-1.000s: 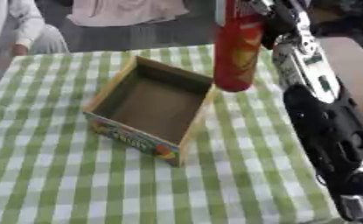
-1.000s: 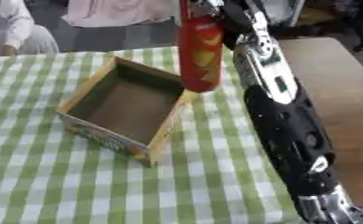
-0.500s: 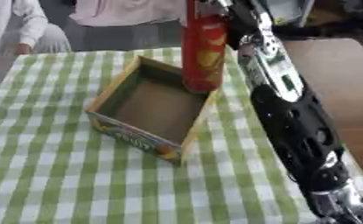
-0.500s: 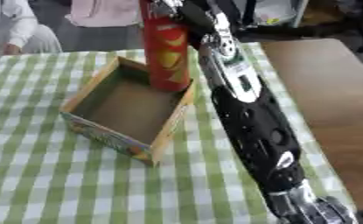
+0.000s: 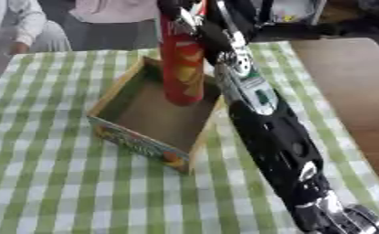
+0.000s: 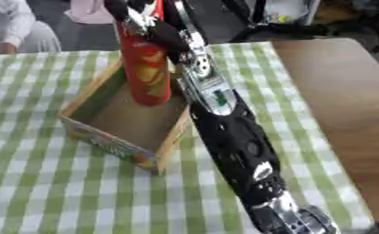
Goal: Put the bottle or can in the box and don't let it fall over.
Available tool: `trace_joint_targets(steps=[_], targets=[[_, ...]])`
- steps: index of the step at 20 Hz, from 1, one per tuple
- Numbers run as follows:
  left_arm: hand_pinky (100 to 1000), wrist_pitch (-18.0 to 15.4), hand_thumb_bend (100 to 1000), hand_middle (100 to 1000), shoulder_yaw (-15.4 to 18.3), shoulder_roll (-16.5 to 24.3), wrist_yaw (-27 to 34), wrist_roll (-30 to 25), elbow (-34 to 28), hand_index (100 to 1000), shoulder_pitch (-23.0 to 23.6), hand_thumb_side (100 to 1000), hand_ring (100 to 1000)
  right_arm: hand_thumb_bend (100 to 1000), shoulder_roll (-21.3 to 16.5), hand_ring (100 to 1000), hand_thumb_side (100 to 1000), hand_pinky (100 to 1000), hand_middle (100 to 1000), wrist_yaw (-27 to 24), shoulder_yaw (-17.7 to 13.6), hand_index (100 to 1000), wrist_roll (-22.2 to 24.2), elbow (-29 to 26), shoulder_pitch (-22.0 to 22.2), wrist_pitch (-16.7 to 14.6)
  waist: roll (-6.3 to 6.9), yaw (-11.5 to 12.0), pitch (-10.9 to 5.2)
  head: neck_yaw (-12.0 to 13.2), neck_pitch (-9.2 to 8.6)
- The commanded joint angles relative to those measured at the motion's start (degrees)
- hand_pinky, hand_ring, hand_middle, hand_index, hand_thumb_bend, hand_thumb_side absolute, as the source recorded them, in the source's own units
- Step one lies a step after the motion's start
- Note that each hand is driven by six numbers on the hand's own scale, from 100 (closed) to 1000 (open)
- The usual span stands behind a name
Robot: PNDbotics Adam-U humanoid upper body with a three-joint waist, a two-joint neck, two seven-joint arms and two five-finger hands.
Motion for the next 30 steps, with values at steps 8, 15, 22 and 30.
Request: trace_joint_targets(steps=[8,15,22,30], targets=[[855,-0.1,580,725,0.2,0.7,0.0,-0.3,-2.1,725,-1.7,479,720,696,1.1,352,105,130,371,0.3,-0.9,354,1.4,4.3,-1.5,-3.7,0.57,0.8,1.09,-0.9,-1.76],[855,0.0,583,725,0.2,0.6,0.0,-0.3,-2.2,726,-1.8,482,719,836,1.1,445,234,250,465,0.7,-1.0,398,1.6,6.7,-1.0,-4.3,0.37,0.9,1.35,-0.7,-1.98],[857,0.0,582,725,0.3,0.6,0.0,-0.2,-2.2,726,-1.6,483,719,954,0.2,627,336,444,631,3.3,-0.5,468,5.4,8.5,0.0,-3.1,0.06,0.5,1.11,-0.3,-1.86],[859,-0.1,583,725,0.5,0.9,-0.1,0.0,-2.1,726,-1.2,482,719,1000,-2.0,905,496,582,919,10.0,0.2,847,11.2,8.5,1.5,-0.5,-0.08,-0.3,0.51,0.5,-1.50]])
